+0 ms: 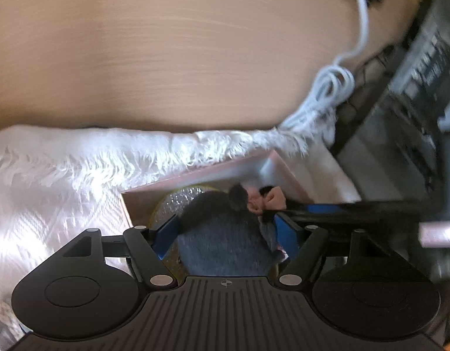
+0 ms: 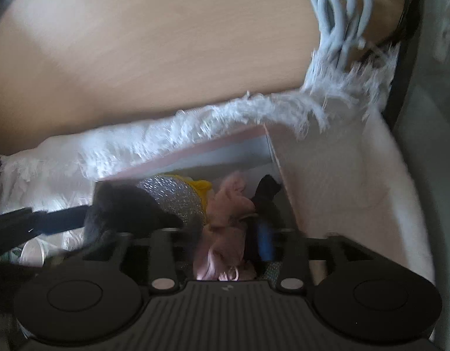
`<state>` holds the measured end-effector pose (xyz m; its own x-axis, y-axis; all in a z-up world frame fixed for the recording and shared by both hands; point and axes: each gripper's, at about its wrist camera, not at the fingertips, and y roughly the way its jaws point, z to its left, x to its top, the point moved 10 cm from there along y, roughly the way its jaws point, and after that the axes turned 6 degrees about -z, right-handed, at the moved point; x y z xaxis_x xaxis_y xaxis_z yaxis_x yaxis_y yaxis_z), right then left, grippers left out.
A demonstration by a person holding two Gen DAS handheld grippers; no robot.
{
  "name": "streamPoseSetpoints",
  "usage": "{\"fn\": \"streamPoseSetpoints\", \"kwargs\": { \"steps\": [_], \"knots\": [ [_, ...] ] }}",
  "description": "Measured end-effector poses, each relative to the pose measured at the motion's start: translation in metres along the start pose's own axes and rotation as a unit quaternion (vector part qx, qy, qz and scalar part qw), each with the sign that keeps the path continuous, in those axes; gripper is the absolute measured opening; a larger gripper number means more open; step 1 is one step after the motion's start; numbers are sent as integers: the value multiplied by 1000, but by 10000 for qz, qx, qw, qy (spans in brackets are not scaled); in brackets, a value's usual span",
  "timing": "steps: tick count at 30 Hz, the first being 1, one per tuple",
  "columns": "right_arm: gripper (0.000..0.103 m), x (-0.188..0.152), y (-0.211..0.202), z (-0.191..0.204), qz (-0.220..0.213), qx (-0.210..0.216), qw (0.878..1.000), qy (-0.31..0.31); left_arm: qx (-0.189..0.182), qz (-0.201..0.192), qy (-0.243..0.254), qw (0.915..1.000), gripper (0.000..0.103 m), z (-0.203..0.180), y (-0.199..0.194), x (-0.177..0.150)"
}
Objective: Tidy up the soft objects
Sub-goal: 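Open both tools over the box and withdraw them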
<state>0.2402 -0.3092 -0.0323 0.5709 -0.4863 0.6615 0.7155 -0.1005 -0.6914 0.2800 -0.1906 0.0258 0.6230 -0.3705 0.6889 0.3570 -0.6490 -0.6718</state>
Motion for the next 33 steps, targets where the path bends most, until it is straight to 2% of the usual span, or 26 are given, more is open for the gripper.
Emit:
{"fn": "streamPoseSetpoints", "kwargs": {
  "steps": [5, 7, 10, 14, 19, 24, 29, 33],
  "knots": [
    [62, 4, -30, -4, -473, -297, 9982, -222, 42, 153, -204, 9997, 77, 5, 6, -2],
    [71, 8, -41, -7, -588, -273, 9978, -153, 110, 23, -185, 9998, 76, 5, -1, 1],
    [79, 15, -60, -12, -779, -296, 9964, -149, 204, -366, -43, 9991, 76, 5, -19, 9],
    [79, 20, -76, -7, -912, -277, 9953, -167, 210, -949, 99, 9952, 76, 5, -59, 12],
    [81, 22, -102, 21, -1112, -188, 9925, -478, 580, -1609, -43, 9852, 76, 21, -114, 1],
    [86, 18, -123, 68, -1315, -15, 9863, -991, 1046, -1976, -394, 9739, 76, 53, -162, -32],
    [86, 3, -119, 123, -1183, 277, 9831, -1370, 1363, -1960, -784, 9679, 76, 95, -197, -83],
    [86, -14, -106, 178, -968, 623, 9777, -1754, 1689, -1818, -1338, 9594, 75, 135, -217, -129]
  ]
}}
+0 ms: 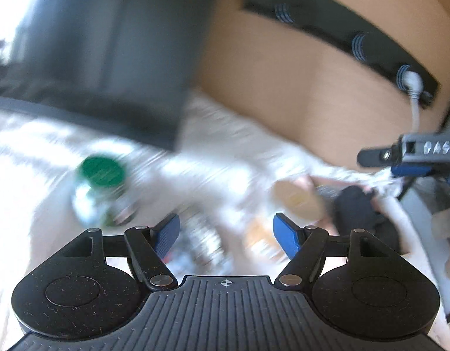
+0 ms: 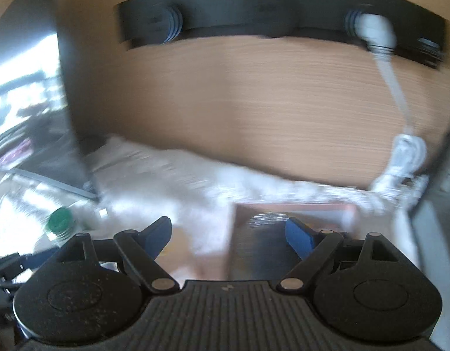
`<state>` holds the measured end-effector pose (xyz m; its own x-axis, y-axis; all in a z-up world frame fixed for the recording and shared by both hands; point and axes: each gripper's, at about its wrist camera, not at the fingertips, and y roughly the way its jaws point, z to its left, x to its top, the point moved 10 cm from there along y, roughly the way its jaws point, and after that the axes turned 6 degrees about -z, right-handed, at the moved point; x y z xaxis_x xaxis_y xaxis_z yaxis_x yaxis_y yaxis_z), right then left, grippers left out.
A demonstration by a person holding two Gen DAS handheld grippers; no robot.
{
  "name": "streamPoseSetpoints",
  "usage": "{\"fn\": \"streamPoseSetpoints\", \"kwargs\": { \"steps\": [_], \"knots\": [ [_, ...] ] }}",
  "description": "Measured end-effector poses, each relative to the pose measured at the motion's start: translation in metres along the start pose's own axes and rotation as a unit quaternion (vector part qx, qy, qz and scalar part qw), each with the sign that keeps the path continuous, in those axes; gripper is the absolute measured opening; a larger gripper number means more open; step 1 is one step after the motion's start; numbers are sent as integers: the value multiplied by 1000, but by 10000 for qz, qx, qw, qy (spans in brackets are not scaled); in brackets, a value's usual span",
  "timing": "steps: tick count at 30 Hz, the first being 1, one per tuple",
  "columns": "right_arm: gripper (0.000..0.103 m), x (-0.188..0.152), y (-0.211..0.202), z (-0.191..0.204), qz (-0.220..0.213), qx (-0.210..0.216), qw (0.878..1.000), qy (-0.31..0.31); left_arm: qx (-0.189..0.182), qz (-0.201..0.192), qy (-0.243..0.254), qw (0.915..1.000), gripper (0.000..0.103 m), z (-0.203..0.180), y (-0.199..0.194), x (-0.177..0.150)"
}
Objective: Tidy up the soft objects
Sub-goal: 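Open both tools over the box and withdraw them, then move both tools back to the grey socks and pink knit sock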
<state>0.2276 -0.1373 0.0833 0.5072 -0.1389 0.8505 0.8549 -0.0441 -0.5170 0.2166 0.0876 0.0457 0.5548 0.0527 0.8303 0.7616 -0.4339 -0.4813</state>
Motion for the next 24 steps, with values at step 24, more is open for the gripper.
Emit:
{"fn": "streamPoseSetpoints", "kwargs": {
  "steps": [24],
  "knots": [
    [53, -71, 142, 201, 832, 1114, 9537, -2667, 324, 288, -869, 9953, 75, 107, -23, -66]
  ]
}}
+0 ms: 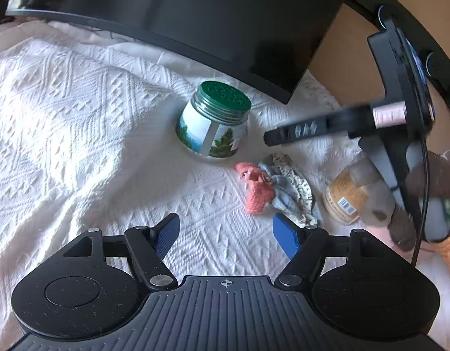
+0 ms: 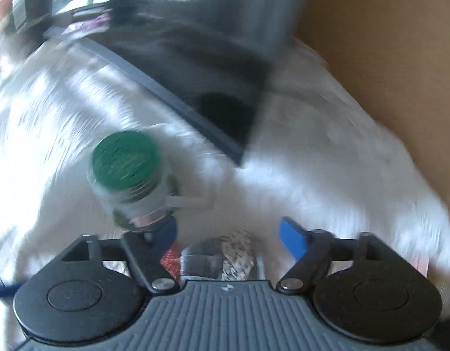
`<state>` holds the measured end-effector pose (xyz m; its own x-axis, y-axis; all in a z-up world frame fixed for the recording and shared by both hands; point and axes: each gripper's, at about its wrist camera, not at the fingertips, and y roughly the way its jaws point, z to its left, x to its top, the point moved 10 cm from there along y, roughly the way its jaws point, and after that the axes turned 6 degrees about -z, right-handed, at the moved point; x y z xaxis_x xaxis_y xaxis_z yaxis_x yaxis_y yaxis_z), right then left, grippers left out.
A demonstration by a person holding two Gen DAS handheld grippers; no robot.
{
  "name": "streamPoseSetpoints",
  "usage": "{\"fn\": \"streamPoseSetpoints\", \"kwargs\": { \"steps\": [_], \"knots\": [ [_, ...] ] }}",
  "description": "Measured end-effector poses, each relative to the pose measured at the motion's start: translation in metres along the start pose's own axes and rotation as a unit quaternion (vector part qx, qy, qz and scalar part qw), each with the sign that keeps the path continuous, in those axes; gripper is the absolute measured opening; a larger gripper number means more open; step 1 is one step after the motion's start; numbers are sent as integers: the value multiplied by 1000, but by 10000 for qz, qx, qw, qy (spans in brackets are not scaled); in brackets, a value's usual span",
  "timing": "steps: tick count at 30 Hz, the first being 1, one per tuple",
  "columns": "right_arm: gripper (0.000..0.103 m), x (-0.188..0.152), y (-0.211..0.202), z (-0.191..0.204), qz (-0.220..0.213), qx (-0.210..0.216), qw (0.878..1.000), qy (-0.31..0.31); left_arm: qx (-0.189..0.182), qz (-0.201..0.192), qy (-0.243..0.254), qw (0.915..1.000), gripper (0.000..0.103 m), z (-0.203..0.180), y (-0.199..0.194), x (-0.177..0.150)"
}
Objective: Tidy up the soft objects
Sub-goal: 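Move both tools back to the grey socks and pink knit sock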
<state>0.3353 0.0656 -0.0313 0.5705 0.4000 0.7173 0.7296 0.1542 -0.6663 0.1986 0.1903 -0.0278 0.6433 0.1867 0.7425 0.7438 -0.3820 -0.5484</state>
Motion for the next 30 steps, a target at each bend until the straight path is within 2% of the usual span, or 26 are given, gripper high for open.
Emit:
{"fn": "streamPoseSetpoints", "kwargs": {
  "steps": [2, 4, 6, 7, 9, 11, 13, 16, 19, 22, 24, 27, 29, 30],
  "knots": [
    [50, -8, 0, 12, -101, -100, 9991, -410, -72, 60, -37, 9999, 75, 0, 8, -3],
    [50, -16, 4, 8, -77, -263, 9990, -345, -176, 141, -123, 9997, 75, -2, 18, -5],
    [49, -19, 14, -5, 64, -369, 9993, -61, -231, 241, -145, 9993, 75, -6, 28, -6],
    [43, -18, 19, -12, 146, -464, 9988, -9, -234, 300, -109, 9992, 75, -8, 32, -7],
    [39, -14, 30, -21, 296, -696, 9970, -167, -207, 404, -47, 9990, 75, -12, 38, -7],
    [38, -18, 39, -20, 508, -716, 9957, -303, -210, 474, -44, 9986, 75, -16, 42, -6],
    [32, -24, 41, -19, 730, -597, 9952, -252, -259, 535, -6, 9982, 75, -21, 44, -5],
    [32, -30, 29, -21, 863, -266, 9957, 203, -276, 560, 23, 9980, 75, -26, 43, -4],
    [32, -43, 12, -23, 1104, 107, 9909, 756, -239, 551, 66, 9982, 75, -28, 39, -4],
    [32, -57, -8, -14, 1182, 332, 9877, 966, -165, 550, 63, 9983, 75, -25, 30, -6],
    [32, -66, -20, -2, 1168, 482, 9876, 931, -111, 548, -17, 9984, 75, -22, 24, -7],
    [33, -75, -40, 17, 1027, 924, 9853, 1009, 10, 497, -189, 9986, 75, -14, 11, -10],
    [36, -75, -57, 25, 779, 1116, 9864, 921, 112, 406, -255, 9988, 75, -7, 0, -9],
    [42, -75, -65, 28, 635, 1118, 9883, 815, 167, 360, -290, 9988, 75, -3, -6, -9]
  ]
}}
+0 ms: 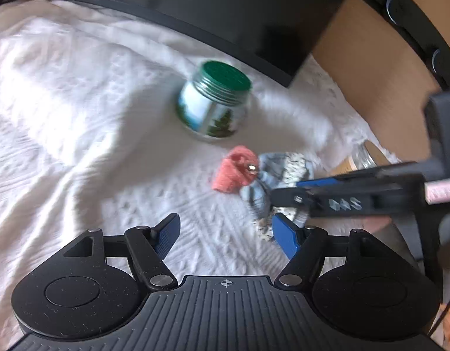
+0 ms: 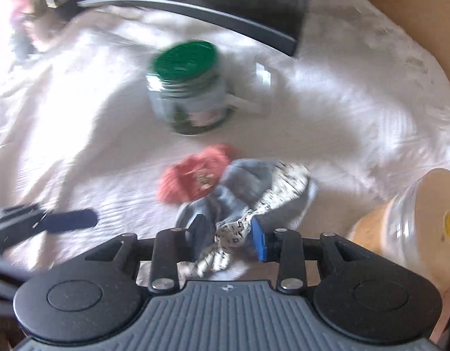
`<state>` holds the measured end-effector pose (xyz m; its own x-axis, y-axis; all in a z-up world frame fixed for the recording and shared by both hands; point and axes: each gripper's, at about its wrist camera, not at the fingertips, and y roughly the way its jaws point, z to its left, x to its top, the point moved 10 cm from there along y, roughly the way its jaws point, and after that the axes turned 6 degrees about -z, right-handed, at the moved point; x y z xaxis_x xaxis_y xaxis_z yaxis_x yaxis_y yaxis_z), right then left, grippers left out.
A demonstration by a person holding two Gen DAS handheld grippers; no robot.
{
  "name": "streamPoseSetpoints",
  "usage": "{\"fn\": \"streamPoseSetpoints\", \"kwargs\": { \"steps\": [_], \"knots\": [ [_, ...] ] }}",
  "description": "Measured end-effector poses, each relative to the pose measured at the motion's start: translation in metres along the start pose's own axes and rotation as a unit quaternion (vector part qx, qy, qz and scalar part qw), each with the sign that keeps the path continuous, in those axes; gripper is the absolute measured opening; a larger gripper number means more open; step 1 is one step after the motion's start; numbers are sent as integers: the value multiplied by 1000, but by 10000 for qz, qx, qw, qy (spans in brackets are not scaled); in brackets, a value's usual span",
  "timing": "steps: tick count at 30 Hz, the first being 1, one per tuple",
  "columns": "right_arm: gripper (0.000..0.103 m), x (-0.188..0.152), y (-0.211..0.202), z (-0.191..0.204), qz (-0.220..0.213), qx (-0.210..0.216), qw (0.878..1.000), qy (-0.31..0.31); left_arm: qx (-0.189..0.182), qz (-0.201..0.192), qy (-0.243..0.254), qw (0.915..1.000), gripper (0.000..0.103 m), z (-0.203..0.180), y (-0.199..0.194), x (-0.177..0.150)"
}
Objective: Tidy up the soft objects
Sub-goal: 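Move both tools back to the grey socks and pink knit sock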
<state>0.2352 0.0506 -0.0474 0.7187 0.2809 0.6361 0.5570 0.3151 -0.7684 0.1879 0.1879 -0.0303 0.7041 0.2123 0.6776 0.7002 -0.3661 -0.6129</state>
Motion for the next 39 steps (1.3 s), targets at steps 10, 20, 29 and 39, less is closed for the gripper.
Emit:
{"fn": "streamPoseSetpoints", "kwargs": {
  "steps": [10, 20, 29, 39],
  "knots": [
    [90, 8, 30, 10, -51, -301, 9987, -409, 416, -37, -211, 9989, 75, 25, -26, -8],
    [90, -15, 17, 27, -281, 357, 9961, 760, 650, -219, -553, 9961, 75, 46, -42, -2],
    [87, -29, -43, 1, -935, -193, 9949, 324, 555, -122, -641, 9963, 74, 16, -8, 11],
    [90, -119, -85, -90, -1068, -1416, 9832, 418, 1164, -214, -761, 9901, 74, -41, 63, 19]
  ]
}}
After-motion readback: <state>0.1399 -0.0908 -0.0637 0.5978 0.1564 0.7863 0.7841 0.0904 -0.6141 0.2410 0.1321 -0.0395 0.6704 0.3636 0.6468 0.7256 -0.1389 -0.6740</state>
